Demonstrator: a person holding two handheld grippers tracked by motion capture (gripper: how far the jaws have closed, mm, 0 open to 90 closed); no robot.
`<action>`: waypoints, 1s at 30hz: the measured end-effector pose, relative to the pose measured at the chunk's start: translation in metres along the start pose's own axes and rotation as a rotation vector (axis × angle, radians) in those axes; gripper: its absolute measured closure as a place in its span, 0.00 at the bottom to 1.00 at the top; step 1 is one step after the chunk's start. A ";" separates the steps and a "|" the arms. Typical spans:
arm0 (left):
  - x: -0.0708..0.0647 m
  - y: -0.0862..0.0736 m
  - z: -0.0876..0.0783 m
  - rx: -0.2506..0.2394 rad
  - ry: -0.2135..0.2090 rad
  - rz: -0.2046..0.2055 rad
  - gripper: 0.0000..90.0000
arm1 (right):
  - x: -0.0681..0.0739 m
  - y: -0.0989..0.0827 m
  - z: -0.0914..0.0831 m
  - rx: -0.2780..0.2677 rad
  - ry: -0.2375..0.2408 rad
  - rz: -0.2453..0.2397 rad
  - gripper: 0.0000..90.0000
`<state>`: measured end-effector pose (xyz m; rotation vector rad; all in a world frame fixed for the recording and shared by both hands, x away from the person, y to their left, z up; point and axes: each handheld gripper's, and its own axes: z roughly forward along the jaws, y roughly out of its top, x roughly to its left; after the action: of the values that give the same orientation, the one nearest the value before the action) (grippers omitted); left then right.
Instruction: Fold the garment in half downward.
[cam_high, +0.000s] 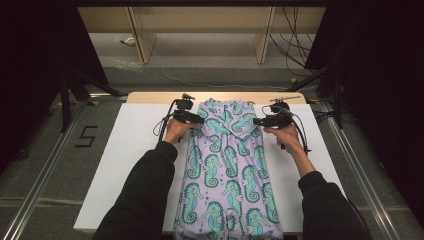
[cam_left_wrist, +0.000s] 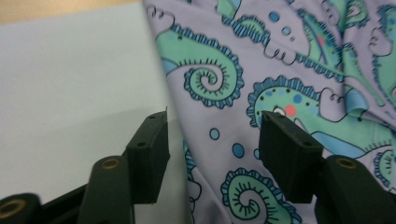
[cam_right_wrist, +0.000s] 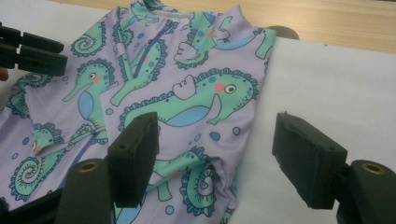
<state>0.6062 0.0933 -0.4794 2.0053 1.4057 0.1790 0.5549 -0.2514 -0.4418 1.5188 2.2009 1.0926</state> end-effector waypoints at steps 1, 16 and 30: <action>-0.001 0.000 0.000 -0.007 0.012 0.002 0.48 | 0.000 0.000 0.000 0.000 0.000 0.000 0.36; -0.008 0.003 0.003 0.011 0.092 0.017 0.93 | -0.001 0.011 0.013 0.031 -0.009 0.015 0.38; -0.008 0.003 0.004 0.007 0.091 0.030 0.94 | -0.014 0.023 0.038 0.138 -0.050 0.102 0.44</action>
<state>0.6068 0.0837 -0.4784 2.0472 1.4339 0.2822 0.5988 -0.2437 -0.4550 1.7140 2.2280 0.9369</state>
